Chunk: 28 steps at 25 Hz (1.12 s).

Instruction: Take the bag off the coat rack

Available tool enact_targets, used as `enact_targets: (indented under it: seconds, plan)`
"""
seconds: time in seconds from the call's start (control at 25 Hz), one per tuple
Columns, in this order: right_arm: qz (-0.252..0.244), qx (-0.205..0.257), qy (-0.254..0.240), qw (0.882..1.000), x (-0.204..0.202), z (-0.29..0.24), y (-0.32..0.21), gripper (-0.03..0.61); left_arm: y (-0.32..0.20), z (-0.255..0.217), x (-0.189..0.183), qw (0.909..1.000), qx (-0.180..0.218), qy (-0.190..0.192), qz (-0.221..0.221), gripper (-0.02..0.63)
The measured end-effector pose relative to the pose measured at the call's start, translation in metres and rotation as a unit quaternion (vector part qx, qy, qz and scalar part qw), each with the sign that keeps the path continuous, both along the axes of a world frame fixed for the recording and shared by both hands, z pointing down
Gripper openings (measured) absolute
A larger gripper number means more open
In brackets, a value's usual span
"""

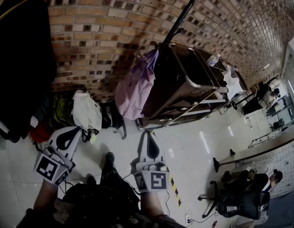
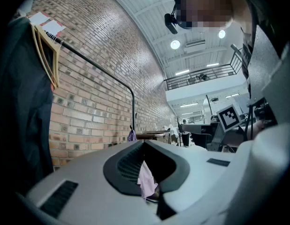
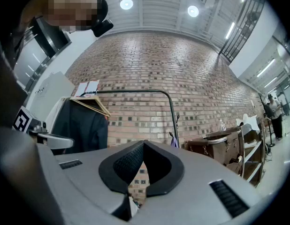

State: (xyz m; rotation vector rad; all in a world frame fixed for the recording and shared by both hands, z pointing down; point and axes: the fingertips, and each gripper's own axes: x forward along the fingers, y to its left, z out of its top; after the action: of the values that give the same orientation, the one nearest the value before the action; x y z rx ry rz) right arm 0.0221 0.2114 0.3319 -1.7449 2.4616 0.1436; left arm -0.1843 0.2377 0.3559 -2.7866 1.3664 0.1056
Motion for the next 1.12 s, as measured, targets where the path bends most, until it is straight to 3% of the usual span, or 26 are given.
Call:
enact_targets:
  seconds: [0.24, 0.44, 1.12]
  plan:
    - [-0.002, 0.014, -0.009, 1.000, 0.004, -0.001, -0.033, 0.008, -0.024, 0.005, -0.006, 0.9999, 0.000, -0.004, -0.015, 0.006]
    - [-0.010, 0.010, 0.012, 1.000, 0.009, 0.005, -0.078, 0.008, -0.066, 0.012, -0.002, 0.9996, -0.005, 0.000, -0.028, 0.006]
    - [-0.009, -0.014, 0.008, 1.000, 0.069, 0.002, -0.261, 0.008, -0.254, 0.013, 0.079, 0.9996, -0.025, -0.012, -0.010, 0.006]
